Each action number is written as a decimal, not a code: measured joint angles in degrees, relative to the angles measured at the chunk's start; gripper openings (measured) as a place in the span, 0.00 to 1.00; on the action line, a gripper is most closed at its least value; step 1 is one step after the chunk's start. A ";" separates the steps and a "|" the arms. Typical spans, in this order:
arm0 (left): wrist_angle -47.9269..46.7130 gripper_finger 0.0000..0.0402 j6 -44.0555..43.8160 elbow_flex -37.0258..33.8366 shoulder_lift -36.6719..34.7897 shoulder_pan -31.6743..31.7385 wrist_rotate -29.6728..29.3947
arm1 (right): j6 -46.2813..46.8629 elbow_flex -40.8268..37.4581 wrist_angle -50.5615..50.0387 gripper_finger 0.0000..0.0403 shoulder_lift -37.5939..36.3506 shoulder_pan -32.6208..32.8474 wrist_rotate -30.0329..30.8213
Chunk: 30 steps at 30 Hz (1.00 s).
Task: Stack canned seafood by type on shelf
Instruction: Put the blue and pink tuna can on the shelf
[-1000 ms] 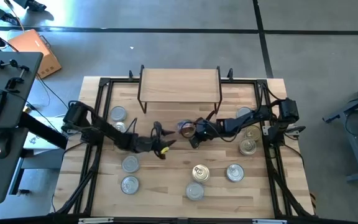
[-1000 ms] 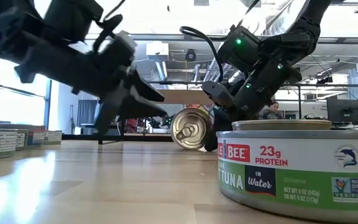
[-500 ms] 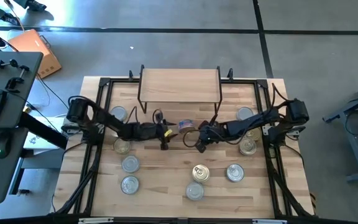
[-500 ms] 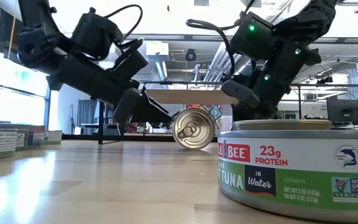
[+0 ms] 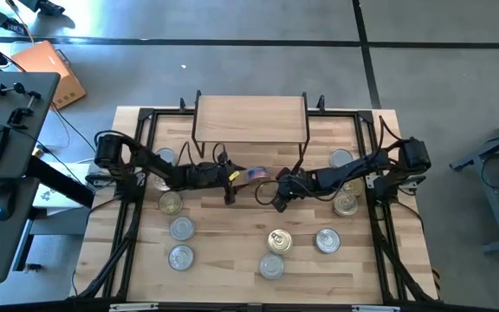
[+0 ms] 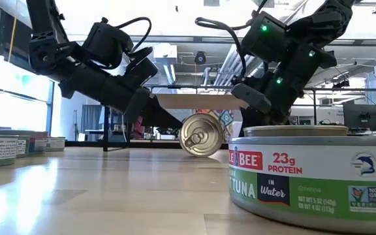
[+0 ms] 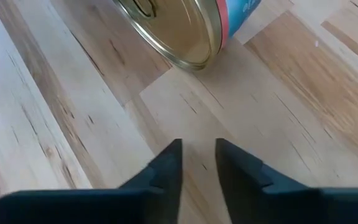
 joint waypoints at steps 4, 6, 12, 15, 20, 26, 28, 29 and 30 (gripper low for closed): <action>0.16 0.67 -0.47 2.13 2.24 0.24 0.02 | -0.68 0.02 0.55 0.38 -0.02 0.02 -0.01; 0.11 0.67 -0.45 4.02 4.89 0.22 0.04 | -1.09 0.04 0.67 0.43 -0.02 0.02 -0.04; -0.02 0.66 -0.45 6.97 9.15 0.13 -0.04 | -1.54 0.11 1.24 0.48 -0.03 0.42 -0.11; 0.36 0.61 -0.41 7.09 9.35 0.06 0.95 | -2.64 0.11 1.23 0.48 -0.02 0.86 -0.09; 0.93 0.43 -0.43 7.09 9.33 0.06 4.61 | -4.94 0.11 1.55 0.48 -0.04 2.76 0.83; -0.21 0.43 -0.56 6.91 7.85 -0.16 9.64 | -6.19 0.11 1.55 0.48 -0.09 7.46 7.09; -3.64 0.43 -0.84 6.73 5.07 -0.65 10.26 | -7.63 0.11 1.70 0.48 -0.09 9.23 8.47; -5.76 0.43 -0.51 6.32 3.28 -1.02 10.40 | -8.69 0.11 2.03 0.48 -0.09 10.13 9.12; -8.94 0.43 0.07 5.96 0.93 -1.44 10.96 | -9.81 0.11 2.57 0.48 -0.09 11.05 9.86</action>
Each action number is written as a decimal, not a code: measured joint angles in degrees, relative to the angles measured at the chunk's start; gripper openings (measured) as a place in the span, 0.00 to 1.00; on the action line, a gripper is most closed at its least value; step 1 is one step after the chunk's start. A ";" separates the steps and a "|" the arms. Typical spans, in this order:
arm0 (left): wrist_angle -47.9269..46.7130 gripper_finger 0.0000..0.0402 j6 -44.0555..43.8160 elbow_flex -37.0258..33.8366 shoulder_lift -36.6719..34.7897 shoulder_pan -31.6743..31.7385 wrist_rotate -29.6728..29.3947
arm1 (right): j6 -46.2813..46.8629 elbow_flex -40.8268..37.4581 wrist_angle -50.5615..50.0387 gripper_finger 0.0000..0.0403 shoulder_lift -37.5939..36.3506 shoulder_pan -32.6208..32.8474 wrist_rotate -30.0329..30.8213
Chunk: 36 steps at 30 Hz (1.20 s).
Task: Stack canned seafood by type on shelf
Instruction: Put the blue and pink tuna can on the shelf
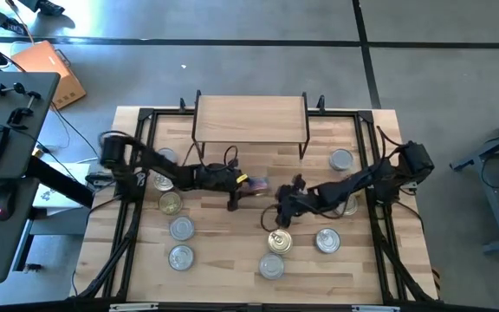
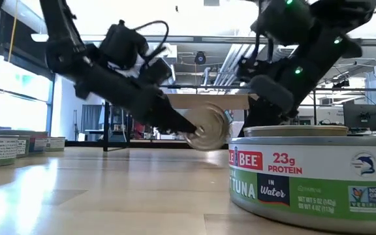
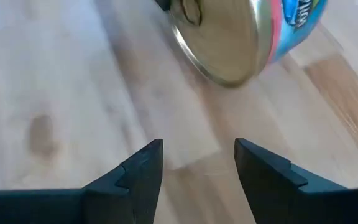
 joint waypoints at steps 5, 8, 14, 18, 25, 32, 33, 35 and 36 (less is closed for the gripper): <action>-22.53 0.43 2.19 -0.67 -13.40 -1.23 6.82 | -10.94 0.00 4.79 0.48 0.00 4.33 3.21; -34.66 0.43 6.02 -0.68 -19.36 -1.67 13.20 | -26.46 0.00 11.23 0.48 0.00 6.50 3.06; -44.14 0.43 9.94 -0.69 -24.47 -1.24 27.25 | -52.97 1.54 21.80 0.48 0.00 9.31 5.94; -41.79 0.43 5.89 -0.69 -23.98 1.14 37.43 | -66.06 7.33 17.36 0.48 0.00 9.19 8.13; -39.03 0.43 -2.45 -0.69 -20.68 7.57 49.97 | -80.13 18.95 2.06 0.54 0.97 8.40 8.04; -34.04 0.43 -7.21 -0.69 -16.97 11.19 56.38 | -96.97 25.13 -3.01 0.72 7.06 8.40 8.10; -33.71 0.43 -7.47 -0.69 -16.63 11.37 56.41 | -100.83 25.42 -2.77 0.74 8.01 8.40 8.37; -33.62 0.43 -7.48 -0.69 -16.04 11.53 56.43 | -108.80 25.52 -0.21 0.76 10.21 8.40 11.50; -33.70 0.43 -7.49 -0.69 -15.82 11.53 56.51 | -113.09 25.48 1.88 0.76 11.18 8.40 13.29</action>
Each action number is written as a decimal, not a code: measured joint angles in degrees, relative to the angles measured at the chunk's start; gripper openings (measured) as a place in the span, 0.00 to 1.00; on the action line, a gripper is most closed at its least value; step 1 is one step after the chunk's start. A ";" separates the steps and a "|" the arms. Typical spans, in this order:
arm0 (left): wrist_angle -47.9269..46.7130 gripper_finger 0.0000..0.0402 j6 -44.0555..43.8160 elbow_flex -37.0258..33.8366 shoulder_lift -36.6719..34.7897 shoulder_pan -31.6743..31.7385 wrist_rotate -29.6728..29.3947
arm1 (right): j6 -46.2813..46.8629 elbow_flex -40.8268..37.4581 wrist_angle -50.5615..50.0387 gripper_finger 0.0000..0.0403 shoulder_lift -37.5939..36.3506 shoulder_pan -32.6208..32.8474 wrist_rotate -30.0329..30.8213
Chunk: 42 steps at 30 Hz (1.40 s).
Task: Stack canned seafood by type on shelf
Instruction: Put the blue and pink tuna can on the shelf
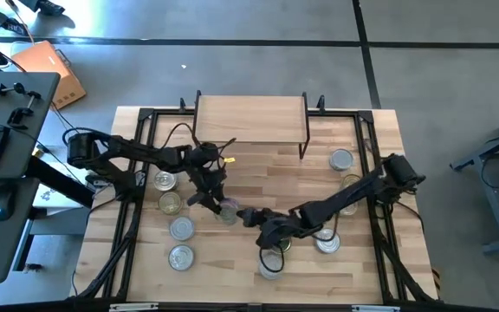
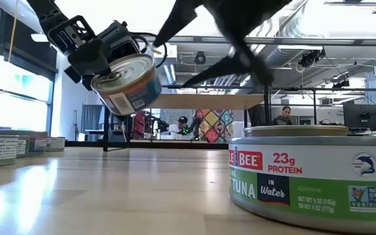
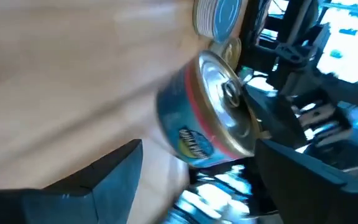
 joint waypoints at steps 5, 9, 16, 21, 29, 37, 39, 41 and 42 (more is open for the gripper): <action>1.77 0.43 -0.94 0.01 0.55 0.00 2.09 | -14.54 -0.05 7.96 0.76 4.11 -0.80 1.98; 3.04 0.43 -1.89 0.02 0.55 0.00 2.82 | -16.95 0.40 11.04 0.76 5.80 -1.69 1.72; 2.99 0.43 -2.01 0.02 0.53 0.00 2.85 | -19.23 0.42 16.37 0.71 7.14 -2.68 -0.54; 2.86 0.43 -2.69 0.02 0.53 -0.04 2.67 | -18.58 0.42 16.56 0.51 7.23 -2.59 -0.49; 3.09 0.68 -1.68 0.04 0.30 0.77 2.91 | -9.86 0.46 17.81 0.42 7.23 -1.77 1.54; -2.08 0.82 2.62 0.09 -5.45 1.87 -6.71 | 3.50 0.42 16.77 0.42 7.34 0.95 8.99; -4.11 0.81 4.24 0.10 -8.71 0.83 -12.73 | 7.13 0.38 16.47 0.42 7.34 1.41 12.02; -6.19 0.81 6.38 0.20 -12.86 -1.28 -20.76 | 11.76 0.38 16.09 0.42 7.34 1.56 15.34; -7.36 0.81 7.59 0.22 -14.89 -2.72 -25.53 | 14.40 0.43 15.40 0.42 7.31 1.55 16.77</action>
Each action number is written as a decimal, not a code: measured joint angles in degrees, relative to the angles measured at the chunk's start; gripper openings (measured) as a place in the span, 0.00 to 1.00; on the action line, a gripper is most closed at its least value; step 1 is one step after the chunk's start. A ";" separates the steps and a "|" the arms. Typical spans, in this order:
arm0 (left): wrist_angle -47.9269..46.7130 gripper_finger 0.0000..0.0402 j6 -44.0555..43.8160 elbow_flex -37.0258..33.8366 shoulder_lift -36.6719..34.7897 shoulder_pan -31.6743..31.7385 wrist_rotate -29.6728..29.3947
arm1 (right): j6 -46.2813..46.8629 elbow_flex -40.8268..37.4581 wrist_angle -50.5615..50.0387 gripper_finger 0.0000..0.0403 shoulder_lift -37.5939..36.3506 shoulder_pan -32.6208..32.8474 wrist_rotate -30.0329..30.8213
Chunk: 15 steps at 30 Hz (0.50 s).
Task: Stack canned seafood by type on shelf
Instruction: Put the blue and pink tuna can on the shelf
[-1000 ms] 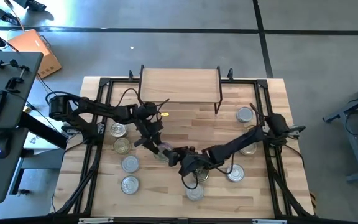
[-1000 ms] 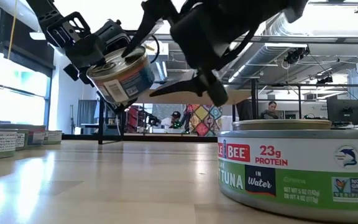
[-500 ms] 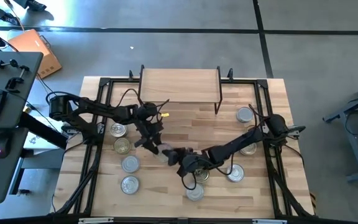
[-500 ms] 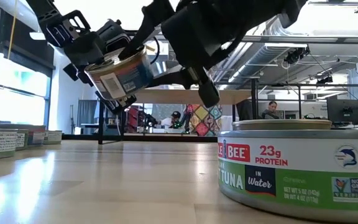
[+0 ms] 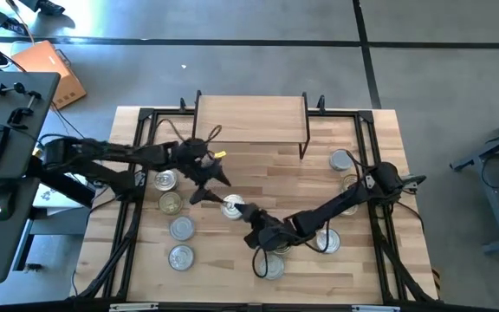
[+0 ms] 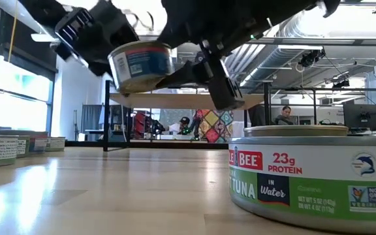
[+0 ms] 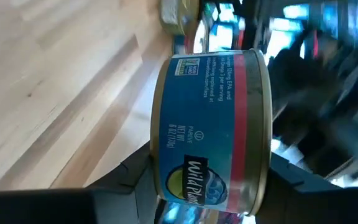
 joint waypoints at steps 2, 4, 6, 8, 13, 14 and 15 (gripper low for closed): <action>-2.13 0.80 3.16 0.00 -4.00 -3.80 -10.87 | 5.64 1.10 -3.51 0.42 0.00 -0.41 2.52; -3.60 0.80 6.44 -0.02 -7.39 -8.41 -21.75 | 12.54 3.29 -9.32 0.42 0.00 -1.25 3.55; -5.04 0.80 10.02 -0.15 -9.74 -13.63 -31.47 | 21.01 6.22 -16.09 0.42 -0.12 -2.42 4.96; -5.52 0.80 14.21 -0.19 -10.67 -18.84 -40.13 | 29.90 9.95 -23.89 0.42 -0.33 -4.00 5.31; -1.74 0.80 22.41 -0.19 -7.31 -29.46 -59.73 | 50.67 19.56 -42.19 0.42 -0.37 -8.11 2.02; 0.45 0.80 23.63 -0.22 -5.81 -30.94 -64.56 | 53.18 21.13 -44.38 0.42 -0.40 -8.82 -0.22; 3.38 0.80 24.99 -0.22 -4.29 -32.26 -69.63 | 55.02 22.32 -45.83 0.42 -0.42 -9.48 -2.39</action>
